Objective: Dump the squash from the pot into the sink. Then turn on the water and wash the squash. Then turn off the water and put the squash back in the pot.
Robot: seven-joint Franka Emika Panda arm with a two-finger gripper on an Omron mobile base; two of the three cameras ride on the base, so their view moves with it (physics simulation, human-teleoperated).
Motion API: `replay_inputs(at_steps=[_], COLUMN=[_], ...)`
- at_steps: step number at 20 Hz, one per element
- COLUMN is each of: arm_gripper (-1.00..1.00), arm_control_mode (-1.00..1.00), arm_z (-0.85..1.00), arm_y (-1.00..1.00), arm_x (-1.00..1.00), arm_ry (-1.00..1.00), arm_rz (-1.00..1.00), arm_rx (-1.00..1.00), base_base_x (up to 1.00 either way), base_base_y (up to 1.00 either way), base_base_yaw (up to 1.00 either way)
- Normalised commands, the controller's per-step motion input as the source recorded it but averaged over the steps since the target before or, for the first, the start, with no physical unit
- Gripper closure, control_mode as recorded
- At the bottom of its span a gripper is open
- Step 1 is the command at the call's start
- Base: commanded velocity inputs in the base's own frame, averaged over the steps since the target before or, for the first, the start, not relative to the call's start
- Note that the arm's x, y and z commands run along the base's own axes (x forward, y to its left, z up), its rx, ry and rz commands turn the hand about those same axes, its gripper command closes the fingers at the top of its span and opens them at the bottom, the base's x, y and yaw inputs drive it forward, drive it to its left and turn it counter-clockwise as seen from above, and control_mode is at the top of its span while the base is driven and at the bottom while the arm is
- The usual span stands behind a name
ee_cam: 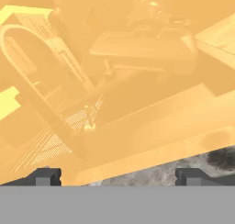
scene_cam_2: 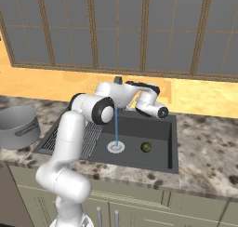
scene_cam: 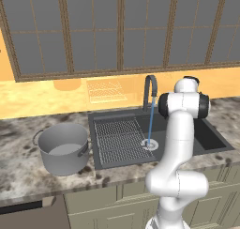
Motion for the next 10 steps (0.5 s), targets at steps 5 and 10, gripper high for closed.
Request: replay_inputs(at_steps=[5, 10], arm_gripper=[-1.00, -1.00], arm_control_mode=[-1.00, -1.00], arm_z=[-0.33, -0.34], arm_y=[0.00, 0.00], arm_x=[0.00, 0.00], arm_ry=[0.18, 0.11], arm_rz=[0.00, 0.00], arm_rx=[-0.05, -0.03], base_base_x=[0.00, 0.00], base_base_y=[0.00, 0.00], base_base_yaw=[0.00, 0.00])
